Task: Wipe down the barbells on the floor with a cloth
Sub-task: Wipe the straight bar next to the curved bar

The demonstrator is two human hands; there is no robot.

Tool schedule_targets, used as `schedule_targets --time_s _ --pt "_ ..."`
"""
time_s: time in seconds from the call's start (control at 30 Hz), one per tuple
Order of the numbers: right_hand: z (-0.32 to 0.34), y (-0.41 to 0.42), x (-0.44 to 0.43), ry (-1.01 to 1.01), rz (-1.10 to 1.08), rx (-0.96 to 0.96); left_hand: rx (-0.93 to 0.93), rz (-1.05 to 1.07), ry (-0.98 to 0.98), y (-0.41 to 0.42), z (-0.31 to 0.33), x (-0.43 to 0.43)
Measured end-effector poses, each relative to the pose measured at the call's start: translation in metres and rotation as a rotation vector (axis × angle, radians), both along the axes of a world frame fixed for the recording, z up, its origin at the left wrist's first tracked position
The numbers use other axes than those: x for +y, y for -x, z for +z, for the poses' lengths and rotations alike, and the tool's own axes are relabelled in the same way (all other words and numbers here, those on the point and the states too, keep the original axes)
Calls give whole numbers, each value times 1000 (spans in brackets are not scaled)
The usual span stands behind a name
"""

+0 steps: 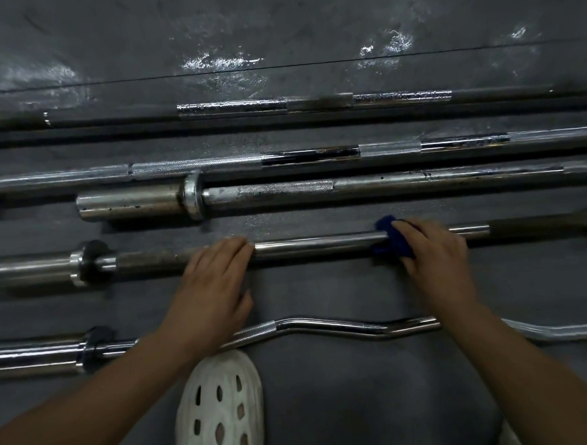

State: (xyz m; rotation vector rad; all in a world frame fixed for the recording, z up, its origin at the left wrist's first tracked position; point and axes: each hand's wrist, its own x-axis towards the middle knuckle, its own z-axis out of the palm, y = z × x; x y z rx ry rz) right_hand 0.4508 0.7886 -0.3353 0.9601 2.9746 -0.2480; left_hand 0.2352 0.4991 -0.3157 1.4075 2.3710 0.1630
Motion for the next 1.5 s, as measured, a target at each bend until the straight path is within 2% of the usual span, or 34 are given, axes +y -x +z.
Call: schedule_targets --time_s 0.17,0.3,0.4,0.47,0.53,0.6,0.63,0.67,0.77,0.83,0.9,0.97,1.0,1.07,1.1,1.13,1.2,1.3,1.37,1.43,1.5 --pt "-14 40 -41 12 -225 224 12 0 -39 1 -1 6" --pt "-15 114 -125 64 82 212 19 5 -41 2 -1 9" --pt "-11 121 -117 78 193 184 23 -14 -37 4 -2 5" --pt "-14 89 -80 41 84 205 22 -22 -35 4 -3 2" --pt "-13 55 -48 15 -141 220 22 -8 -42 3 -3 2" --pt "-10 57 -53 39 -313 224 22 -5 -45 0 -5 4" --pt "-9 71 -66 70 -312 244 15 -1 -45 -1 -5 6" --pt "-7 89 -83 116 -256 255 9 8 -41 -2 -4 7" --pt "2 127 -117 237 112 218 11 26 -23 -4 -3 11" --pt "1 131 -108 251 167 222 17 35 -26 -2 -3 11" --pt "-6 115 -97 221 -23 273 27 35 -28 1 -2 11" --pt "-17 90 -102 258 -391 351 31 41 -29 2 -2 12" --pt "-21 81 -107 356 -655 457 29 41 -32 1 -3 13" --pt "-11 91 -111 726 -1281 844 26 41 -49 -2 -5 13" --pt "-7 106 -110 948 -1492 1005 27 39 -53 -3 -6 13" --pt "-2 122 -110 1128 -1582 1069 25 36 -53 -4 -7 12" --pt "9 149 -122 1397 -1611 1007 21 38 -57 -3 -7 13" --pt "19 151 -134 1807 -1493 754 11 46 -53 -2 -7 12" --pt "16 142 -124 1851 -1562 859 19 47 -53 -1 -7 10" --pt "14 143 -123 1753 -1604 1007 32 34 -51 -2 -8 10" --pt "22 149 -135 1789 -1511 933 18 51 -57 -2 -6 11"
